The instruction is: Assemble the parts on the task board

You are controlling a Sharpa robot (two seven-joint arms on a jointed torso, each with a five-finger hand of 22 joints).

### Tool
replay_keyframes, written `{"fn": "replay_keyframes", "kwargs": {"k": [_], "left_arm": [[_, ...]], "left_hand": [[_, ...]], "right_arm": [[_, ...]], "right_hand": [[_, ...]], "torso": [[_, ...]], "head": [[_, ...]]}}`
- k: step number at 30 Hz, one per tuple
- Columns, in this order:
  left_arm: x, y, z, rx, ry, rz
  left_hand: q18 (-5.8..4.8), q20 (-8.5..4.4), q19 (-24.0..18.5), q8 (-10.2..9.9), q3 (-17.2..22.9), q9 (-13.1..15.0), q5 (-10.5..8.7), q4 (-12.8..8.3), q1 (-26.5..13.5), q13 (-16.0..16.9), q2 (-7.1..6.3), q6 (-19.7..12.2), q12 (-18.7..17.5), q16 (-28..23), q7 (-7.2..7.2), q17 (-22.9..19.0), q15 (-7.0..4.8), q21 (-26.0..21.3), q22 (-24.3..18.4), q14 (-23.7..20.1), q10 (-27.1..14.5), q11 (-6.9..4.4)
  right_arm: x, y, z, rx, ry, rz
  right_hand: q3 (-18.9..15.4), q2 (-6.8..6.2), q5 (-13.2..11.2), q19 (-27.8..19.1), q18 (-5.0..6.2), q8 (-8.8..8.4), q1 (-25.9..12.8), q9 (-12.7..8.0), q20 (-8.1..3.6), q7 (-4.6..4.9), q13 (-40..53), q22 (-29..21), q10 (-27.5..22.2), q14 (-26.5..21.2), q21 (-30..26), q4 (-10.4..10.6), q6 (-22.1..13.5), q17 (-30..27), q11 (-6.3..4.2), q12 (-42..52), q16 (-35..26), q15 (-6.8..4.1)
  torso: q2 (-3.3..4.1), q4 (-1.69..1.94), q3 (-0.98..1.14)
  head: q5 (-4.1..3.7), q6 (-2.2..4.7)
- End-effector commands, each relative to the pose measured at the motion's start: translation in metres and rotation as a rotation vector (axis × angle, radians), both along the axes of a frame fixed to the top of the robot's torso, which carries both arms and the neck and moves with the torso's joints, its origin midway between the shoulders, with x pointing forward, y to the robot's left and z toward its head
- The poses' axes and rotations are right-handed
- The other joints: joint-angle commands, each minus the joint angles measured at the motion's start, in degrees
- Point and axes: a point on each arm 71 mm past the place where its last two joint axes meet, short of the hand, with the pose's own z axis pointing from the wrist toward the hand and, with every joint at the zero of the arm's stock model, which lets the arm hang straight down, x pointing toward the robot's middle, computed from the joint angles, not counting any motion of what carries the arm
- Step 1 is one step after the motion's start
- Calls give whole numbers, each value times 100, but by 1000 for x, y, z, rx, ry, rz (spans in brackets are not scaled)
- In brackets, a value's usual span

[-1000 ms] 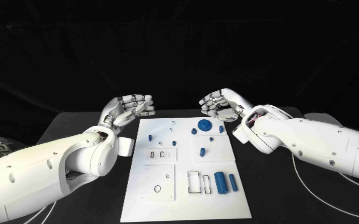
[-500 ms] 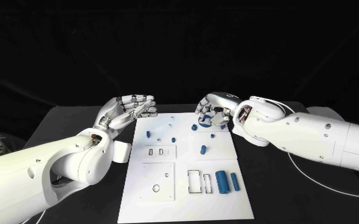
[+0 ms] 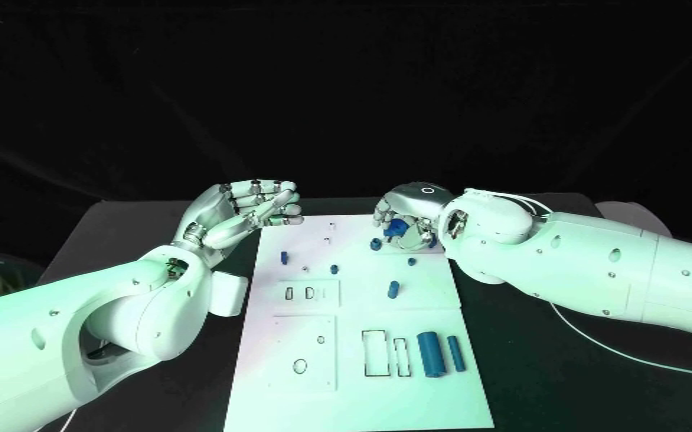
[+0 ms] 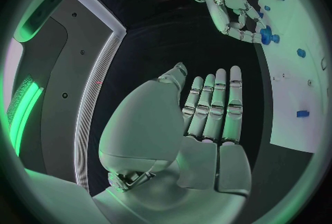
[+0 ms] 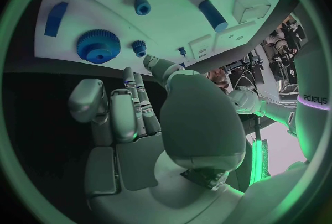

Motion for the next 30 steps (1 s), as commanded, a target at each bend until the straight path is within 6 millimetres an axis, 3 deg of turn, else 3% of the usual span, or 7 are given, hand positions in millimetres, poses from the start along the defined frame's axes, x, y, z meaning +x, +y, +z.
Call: {"fn": "replay_keyframes", "kwargs": {"k": [1, 16, 20, 30], "left_arm": [[-1, -2, 3, -8, -5, -25], [1, 0, 5, -5, -8, -18], [1, 1, 5, -6, -6, -17], [2, 2, 5, -6, 2, -15]], "left_hand": [[33, 0, 23, 6, 36, 2, 28, 11, -6, 4, -68, 36, -38, 2, 110, 7, 9, 16, -11, 31, 48, 6], [31, 1, 21, -6, 38, -3, 28, 14, -18, 1, -79, 26, -60, -13, 121, 10, 16, 8, -19, 19, 40, 14], [31, 1, 21, -6, 38, -3, 28, 14, -18, 1, -79, 26, -60, -13, 121, 10, 16, 8, -19, 19, 40, 14], [30, 2, 20, -9, 41, -4, 28, 15, -21, 1, -78, 25, -68, -19, 124, 11, 18, 4, -22, 15, 39, 17]], "right_arm": [[0, 1, -2, -77, -9, -8], [1, 9, -4, -86, -12, 9], [2, 11, -6, -88, -8, 13], [2, 13, -11, -87, -4, 15]], "right_hand": [[10, -43, -16, 42, -68, -13, 3, 9, -6, 4, 6, 68, -40, 235, 50, 35, -33, 46, -1, -24, 48, 25], [30, 6, -18, 138, -116, 16, 17, 60, 16, -4, 29, 452, -25, 263, 322, 60, 8, 303, -7, -6, 299, 24], [39, 15, -16, 139, -117, 20, 19, 67, 17, -3, 32, 471, -17, 263, 337, 63, 15, 319, -7, -5, 317, 25], [97, 79, 0, 170, -136, 55, 22, 105, 25, -2, 47, 621, 39, 273, 443, 89, 73, 419, -10, 7, 419, 26]], "torso": [[40, 17, -10], [101, 43, -4], [113, 47, -3], [146, 54, 2]], "head": [[-25, -49], [-10, -40], [-37, -101], [-47, -102]]}}
